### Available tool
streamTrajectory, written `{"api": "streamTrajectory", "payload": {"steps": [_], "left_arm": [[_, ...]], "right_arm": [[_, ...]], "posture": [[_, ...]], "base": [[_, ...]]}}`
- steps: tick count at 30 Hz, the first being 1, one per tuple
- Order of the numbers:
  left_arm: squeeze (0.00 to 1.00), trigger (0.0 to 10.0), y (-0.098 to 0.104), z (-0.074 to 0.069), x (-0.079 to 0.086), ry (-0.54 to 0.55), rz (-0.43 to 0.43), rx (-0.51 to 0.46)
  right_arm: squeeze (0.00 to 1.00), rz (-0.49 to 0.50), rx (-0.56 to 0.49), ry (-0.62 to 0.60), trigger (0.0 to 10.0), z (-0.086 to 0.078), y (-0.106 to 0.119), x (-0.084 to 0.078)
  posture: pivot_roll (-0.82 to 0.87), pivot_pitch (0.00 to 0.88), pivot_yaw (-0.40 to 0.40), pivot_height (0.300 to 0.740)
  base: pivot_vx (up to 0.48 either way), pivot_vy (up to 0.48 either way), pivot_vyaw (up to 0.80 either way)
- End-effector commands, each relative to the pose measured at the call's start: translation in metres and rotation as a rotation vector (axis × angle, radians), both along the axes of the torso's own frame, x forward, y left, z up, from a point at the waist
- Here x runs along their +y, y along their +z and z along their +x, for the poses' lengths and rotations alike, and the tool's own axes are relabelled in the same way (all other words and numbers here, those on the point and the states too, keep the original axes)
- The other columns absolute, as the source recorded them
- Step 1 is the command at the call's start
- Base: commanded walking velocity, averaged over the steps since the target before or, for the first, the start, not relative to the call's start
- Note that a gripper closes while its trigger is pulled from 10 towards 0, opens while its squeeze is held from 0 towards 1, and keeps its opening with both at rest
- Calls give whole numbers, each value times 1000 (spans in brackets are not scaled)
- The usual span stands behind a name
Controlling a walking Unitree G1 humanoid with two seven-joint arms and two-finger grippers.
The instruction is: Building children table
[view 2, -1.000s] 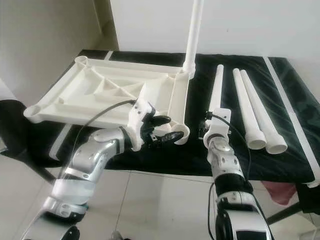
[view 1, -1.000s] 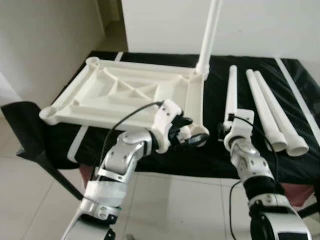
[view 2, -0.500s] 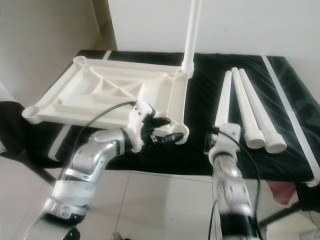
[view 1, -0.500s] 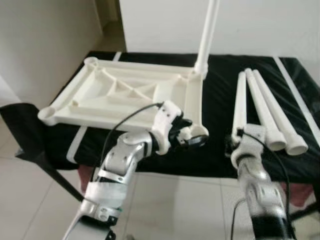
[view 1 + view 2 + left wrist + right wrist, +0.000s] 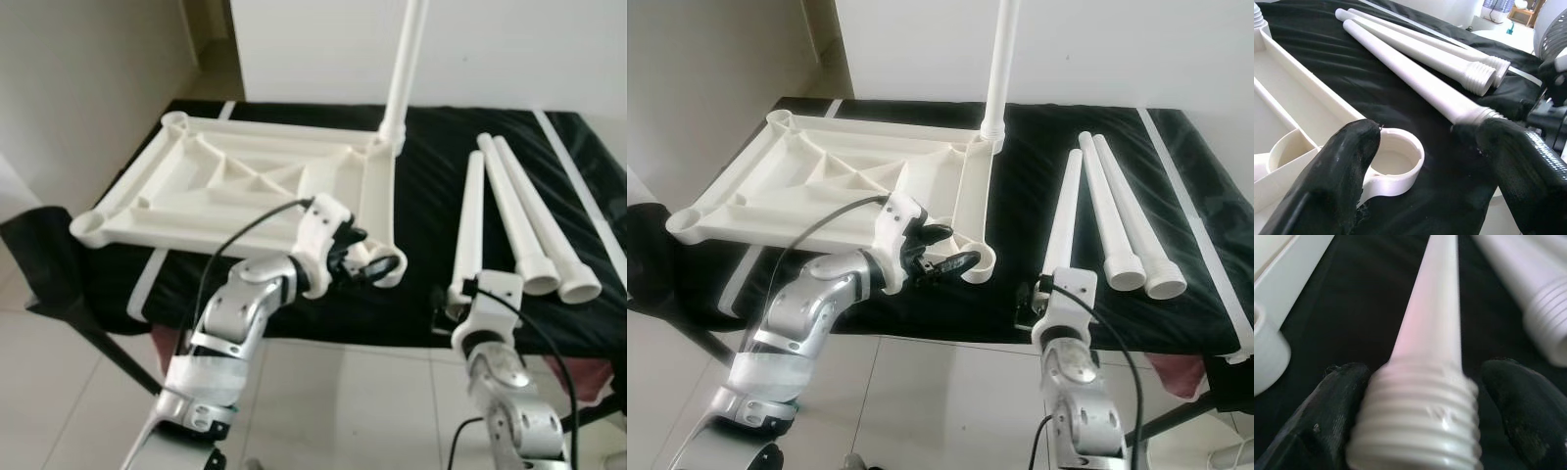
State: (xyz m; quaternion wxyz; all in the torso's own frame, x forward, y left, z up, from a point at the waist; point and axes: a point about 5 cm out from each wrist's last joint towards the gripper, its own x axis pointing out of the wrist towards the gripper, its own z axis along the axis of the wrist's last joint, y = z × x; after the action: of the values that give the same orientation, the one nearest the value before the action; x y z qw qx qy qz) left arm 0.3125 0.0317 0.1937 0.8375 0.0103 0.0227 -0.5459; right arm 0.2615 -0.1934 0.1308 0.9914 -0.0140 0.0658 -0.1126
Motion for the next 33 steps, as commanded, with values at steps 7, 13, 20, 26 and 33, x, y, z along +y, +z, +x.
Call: {"api": "streamTrajectory", "payload": {"steps": [7, 13, 20, 26, 33], "left_arm": [[0, 10000, 2, 1, 1, 11, 9, -8], [0, 10000, 5, 6, 2, 25, 7, -12], [0, 10000, 4, 3, -2, 6, 10, -15], [0, 10000, 3, 0, -5, 0, 6, -12], [0, 10000, 2, 0, -5, 10, -3, -8]], "right_arm": [[0, 26, -42, -12, 10000, 9, 25, 0], [0, 61, -28, -42, 10000, 32, 44, -6], [0, 131, 58, -150, 10000, 52, 45, -15], [0, 193, 116, -172, 10000, 64, 48, -18], [0, 265, 262, -167, 10000, 79, 37, -19]], "posture": [[-25, 60, 26, 740], [-30, 56, 27, 740], [-26, 53, 26, 740], [-23, 51, 21, 740], [-14, 37, 3, 740]], "base": [[0, 0, 0], [0, 0, 0], [0, 0, 0], [0, 0, 0], [0, 0, 0]]}}
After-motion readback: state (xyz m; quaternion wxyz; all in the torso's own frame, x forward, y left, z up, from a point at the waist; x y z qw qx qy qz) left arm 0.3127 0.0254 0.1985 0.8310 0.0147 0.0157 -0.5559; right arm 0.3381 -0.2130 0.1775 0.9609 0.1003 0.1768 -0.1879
